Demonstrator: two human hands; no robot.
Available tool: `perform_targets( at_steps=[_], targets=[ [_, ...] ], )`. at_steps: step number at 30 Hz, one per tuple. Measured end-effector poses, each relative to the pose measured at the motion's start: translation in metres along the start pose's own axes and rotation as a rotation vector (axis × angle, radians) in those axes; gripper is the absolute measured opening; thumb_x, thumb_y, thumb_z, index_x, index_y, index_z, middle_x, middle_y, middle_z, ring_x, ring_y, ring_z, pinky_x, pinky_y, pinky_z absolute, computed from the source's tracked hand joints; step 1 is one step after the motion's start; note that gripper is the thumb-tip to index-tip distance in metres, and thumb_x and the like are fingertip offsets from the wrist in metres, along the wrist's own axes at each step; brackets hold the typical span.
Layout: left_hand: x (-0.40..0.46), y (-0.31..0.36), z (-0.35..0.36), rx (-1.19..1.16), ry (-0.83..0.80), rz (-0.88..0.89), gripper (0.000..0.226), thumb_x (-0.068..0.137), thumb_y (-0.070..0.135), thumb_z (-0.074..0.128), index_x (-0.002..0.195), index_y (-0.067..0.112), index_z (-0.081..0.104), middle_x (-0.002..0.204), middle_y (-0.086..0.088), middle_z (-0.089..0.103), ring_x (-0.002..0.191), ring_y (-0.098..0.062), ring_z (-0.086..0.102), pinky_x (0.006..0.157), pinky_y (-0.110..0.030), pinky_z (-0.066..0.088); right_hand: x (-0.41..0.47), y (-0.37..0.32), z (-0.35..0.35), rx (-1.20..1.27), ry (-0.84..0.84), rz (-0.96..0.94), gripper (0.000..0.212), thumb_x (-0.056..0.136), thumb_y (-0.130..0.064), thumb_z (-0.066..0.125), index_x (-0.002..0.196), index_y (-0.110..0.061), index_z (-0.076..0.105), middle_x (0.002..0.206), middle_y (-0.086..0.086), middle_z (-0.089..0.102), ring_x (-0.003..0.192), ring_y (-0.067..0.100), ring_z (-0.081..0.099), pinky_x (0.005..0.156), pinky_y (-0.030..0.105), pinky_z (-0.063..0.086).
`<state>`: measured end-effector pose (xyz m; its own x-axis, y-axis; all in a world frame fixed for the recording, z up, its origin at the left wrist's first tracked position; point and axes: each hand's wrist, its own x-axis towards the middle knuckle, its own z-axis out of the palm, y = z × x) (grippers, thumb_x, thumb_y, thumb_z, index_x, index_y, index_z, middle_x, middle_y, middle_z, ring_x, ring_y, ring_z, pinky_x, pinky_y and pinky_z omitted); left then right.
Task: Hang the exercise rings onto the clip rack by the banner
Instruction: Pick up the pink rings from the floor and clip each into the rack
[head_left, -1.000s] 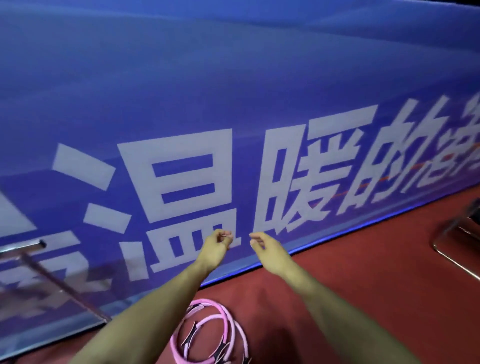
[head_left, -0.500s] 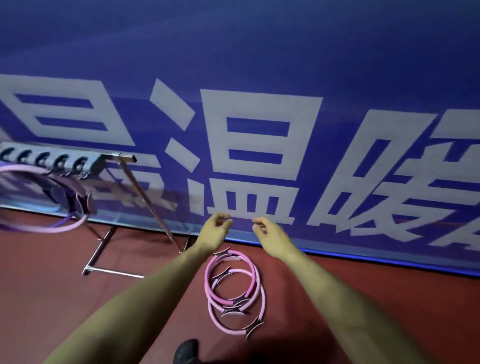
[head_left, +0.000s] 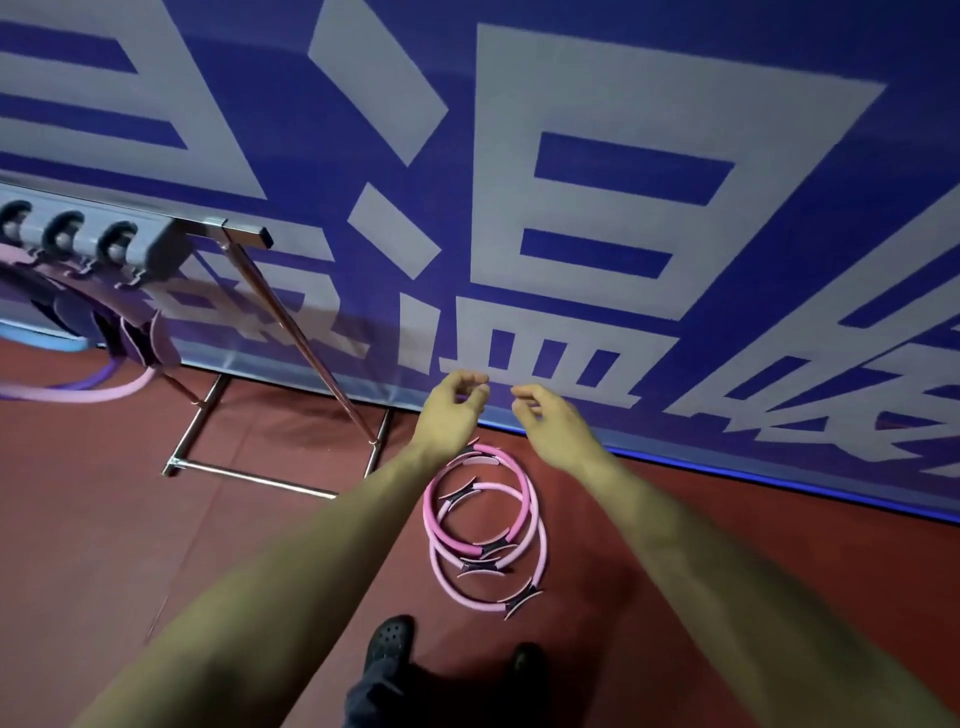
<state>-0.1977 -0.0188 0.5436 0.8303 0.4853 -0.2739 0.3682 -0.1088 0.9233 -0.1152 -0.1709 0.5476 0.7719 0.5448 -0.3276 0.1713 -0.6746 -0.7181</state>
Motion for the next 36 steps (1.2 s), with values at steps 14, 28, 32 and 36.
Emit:
perform_targets(
  at_steps=[14,28,32,36],
  targets=[
    [0.145,-0.164,-0.002,-0.001,-0.063,0.082,0.02,0.1,0.027,0.056,0.104,0.011,0.068,0.091,-0.001,0.073,0.075,-0.012,0.061,0.072,-0.026,0.051,0.15,0.131,0.163,0.065,0.095,0.15,0.029,0.1,-0.027,0.056,0.126,-0.015,0.063,0.122,0.005,0.07,0.113,0.019,0.065,0.102,0.03,0.046],
    [0.225,-0.385,0.021,-0.077,-0.046,0.119,0.012,0.098,0.02,0.058,0.095,0.014,0.068,0.08,0.005,0.07,0.063,0.0,0.058,0.07,-0.024,0.048,0.261,0.347,0.433,0.001,-0.107,0.338,0.024,0.097,-0.029,0.055,0.117,-0.018,0.062,0.116,0.01,0.071,0.109,0.032,0.066,0.096,0.044,0.05],
    [0.226,-0.43,0.024,-0.069,-0.08,0.132,0.011,0.099,0.019,0.059,0.094,0.016,0.068,0.084,0.002,0.07,0.066,-0.003,0.057,0.073,-0.03,0.052,0.279,0.388,0.499,0.035,-0.155,0.397,0.033,0.096,-0.029,0.061,0.122,-0.009,0.059,0.115,0.015,0.07,0.11,0.034,0.064,0.097,0.044,0.048],
    [0.228,-0.461,0.02,-0.075,-0.108,0.124,0.012,0.099,0.015,0.058,0.096,0.01,0.069,0.086,-0.006,0.071,0.065,-0.002,0.056,0.07,-0.025,0.051,0.293,0.415,0.556,0.065,-0.195,0.435,0.034,0.09,-0.033,0.068,0.119,-0.016,0.061,0.109,0.006,0.073,0.107,0.027,0.066,0.096,0.041,0.049]
  ],
)
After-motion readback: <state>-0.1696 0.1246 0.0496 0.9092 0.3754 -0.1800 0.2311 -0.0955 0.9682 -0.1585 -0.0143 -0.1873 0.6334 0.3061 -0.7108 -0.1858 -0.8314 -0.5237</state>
